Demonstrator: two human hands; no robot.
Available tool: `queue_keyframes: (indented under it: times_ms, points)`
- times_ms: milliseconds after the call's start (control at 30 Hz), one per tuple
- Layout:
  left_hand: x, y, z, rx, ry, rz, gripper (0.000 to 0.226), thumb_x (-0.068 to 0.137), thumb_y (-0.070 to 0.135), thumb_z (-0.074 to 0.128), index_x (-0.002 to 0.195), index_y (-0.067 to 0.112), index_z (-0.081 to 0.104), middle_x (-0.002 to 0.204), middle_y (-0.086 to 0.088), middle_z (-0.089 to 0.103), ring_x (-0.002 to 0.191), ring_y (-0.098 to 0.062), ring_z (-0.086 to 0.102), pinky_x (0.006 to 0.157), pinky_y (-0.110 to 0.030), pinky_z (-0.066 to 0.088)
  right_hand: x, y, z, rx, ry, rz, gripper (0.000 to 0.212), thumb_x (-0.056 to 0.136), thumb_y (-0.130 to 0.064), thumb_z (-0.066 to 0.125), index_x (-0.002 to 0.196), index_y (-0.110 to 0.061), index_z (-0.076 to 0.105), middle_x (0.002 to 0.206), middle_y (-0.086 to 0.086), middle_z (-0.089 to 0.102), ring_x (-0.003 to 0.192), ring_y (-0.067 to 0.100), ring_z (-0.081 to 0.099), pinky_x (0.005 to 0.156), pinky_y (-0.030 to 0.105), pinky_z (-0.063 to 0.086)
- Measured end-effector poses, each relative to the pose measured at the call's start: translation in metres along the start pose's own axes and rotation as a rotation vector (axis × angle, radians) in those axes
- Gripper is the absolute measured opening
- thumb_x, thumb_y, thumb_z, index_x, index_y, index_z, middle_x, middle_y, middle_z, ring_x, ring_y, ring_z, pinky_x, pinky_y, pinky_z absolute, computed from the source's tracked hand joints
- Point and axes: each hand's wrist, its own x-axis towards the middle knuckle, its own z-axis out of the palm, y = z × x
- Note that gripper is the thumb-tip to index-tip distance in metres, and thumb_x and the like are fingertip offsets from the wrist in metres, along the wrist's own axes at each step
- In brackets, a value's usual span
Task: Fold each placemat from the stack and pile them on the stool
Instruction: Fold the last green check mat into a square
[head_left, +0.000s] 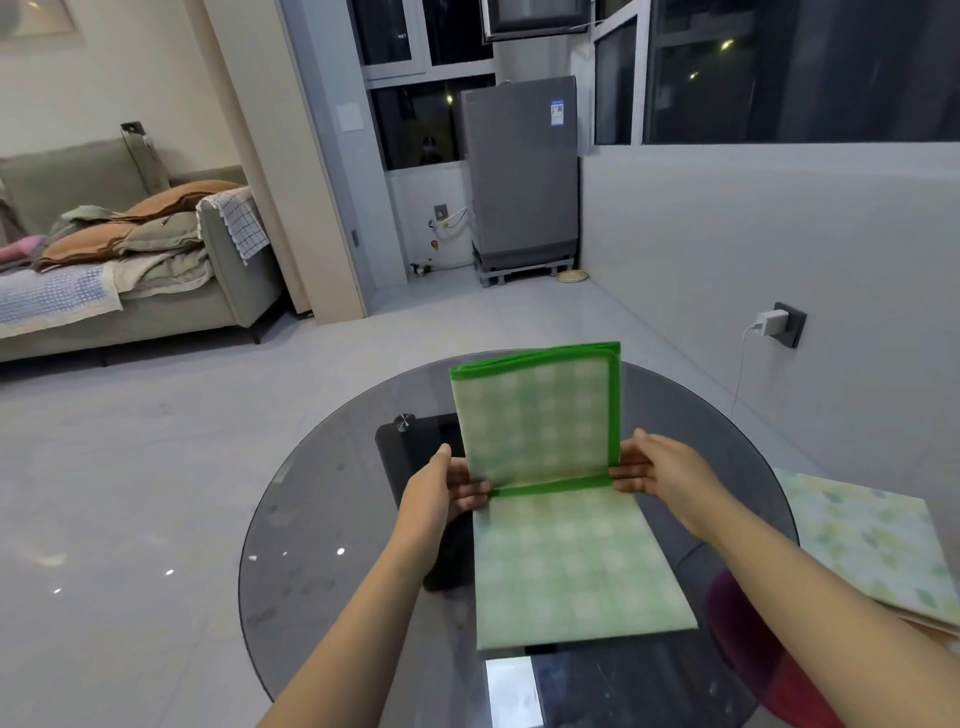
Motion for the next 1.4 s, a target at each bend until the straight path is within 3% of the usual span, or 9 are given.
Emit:
queue_keyframes:
  times_ms: [167,267,400,567,800,900,1000,1100,1400]
  points:
    - [-0.006,0.001,-0.004,0.078,0.017,0.031,0.044,0.101,0.023,0.039,0.069,0.004,0.063,0.070,-0.014,0.069,0.061,-0.020,0.065,0.062,-0.026,0.055,-0.003,0.001,-0.003,-0.026,-0.023,-0.030,0.029,0.098,-0.013,0.043,0.090,0.008,0.062,0.082,0.016,0.062,0.070,0.022,0.061,0.058,0.021,0.053]
    - [-0.011,-0.004,-0.008,0.325,0.037,0.142,0.046,0.100,0.026,0.038,0.075,0.004,0.070,0.073,-0.007,0.070,0.064,-0.010,0.064,0.061,-0.018,0.050,-0.009,0.004,-0.005,-0.194,-0.011,-0.128,0.024,0.095,-0.011,0.048,0.087,0.004,0.065,0.079,0.008,0.063,0.069,0.016,0.055,0.053,0.009,0.044]
    - [-0.013,-0.010,-0.012,0.496,0.014,0.207,0.043,0.098,0.030,0.042,0.073,0.014,0.073,0.079,-0.003,0.072,0.081,-0.020,0.066,0.080,-0.032,0.052,-0.010,0.006,-0.006,-0.392,0.021,-0.173,0.012,0.088,-0.011,0.059,0.083,-0.007,0.069,0.083,0.006,0.069,0.073,0.014,0.061,0.069,0.019,0.048]
    - [-0.018,-0.013,-0.008,0.794,-0.016,0.332,0.029,0.094,0.024,0.046,0.079,0.028,0.072,0.091,0.016,0.064,0.091,0.002,0.054,0.076,-0.017,0.041,-0.013,0.011,-0.002,-0.674,0.044,-0.352,0.011,0.083,-0.008,0.063,0.081,-0.016,0.071,0.087,-0.007,0.064,0.075,0.002,0.057,0.063,0.002,0.041]
    - [-0.017,-0.026,0.001,1.276,-0.011,0.578,0.032,0.092,0.035,0.043,0.107,0.026,0.070,0.098,0.009,0.050,0.101,-0.013,0.039,0.088,-0.024,0.034,-0.021,0.019,0.002,-1.205,-0.026,-0.492,0.026,0.091,-0.022,0.050,0.114,-0.024,0.062,0.108,-0.009,0.053,0.106,0.013,0.044,0.088,0.026,0.040]
    - [-0.022,-0.030,0.013,1.351,-0.049,0.710,0.049,0.083,0.043,0.034,0.114,0.024,0.067,0.117,0.004,0.056,0.114,-0.018,0.043,0.102,-0.033,0.035,-0.025,0.016,0.013,-1.325,-0.037,-0.546,0.037,0.096,-0.025,0.041,0.132,-0.029,0.051,0.129,-0.011,0.049,0.123,0.014,0.035,0.104,0.028,0.025]
    - [-0.026,-0.037,0.025,1.427,-0.220,0.630,0.058,0.089,0.041,0.026,0.143,0.026,0.039,0.153,0.001,0.031,0.141,-0.017,0.024,0.116,-0.033,0.014,-0.029,0.013,0.026,-1.368,-0.168,-0.516,0.045,0.100,-0.027,0.029,0.145,-0.029,0.031,0.152,-0.011,0.028,0.142,0.011,0.015,0.115,0.028,0.007]
    - [-0.026,-0.044,0.029,1.556,-0.295,0.551,0.068,0.086,0.044,0.006,0.151,0.028,0.015,0.159,0.004,0.011,0.147,-0.013,0.005,0.117,-0.033,-0.005,-0.035,0.024,0.032,-1.409,-0.271,-0.429,0.049,0.101,-0.031,0.019,0.150,-0.027,0.013,0.157,-0.011,0.012,0.145,0.008,0.002,0.118,0.031,-0.002]
    - [-0.027,-0.045,0.025,1.608,-0.209,0.409,0.057,0.100,0.043,0.018,0.152,0.023,0.007,0.160,0.006,0.001,0.146,-0.012,-0.008,0.119,-0.039,-0.009,-0.039,0.034,0.026,-1.491,-0.120,-0.281,0.055,0.100,-0.040,0.014,0.151,-0.021,0.003,0.159,-0.007,-0.002,0.145,0.013,-0.011,0.119,0.036,-0.009]
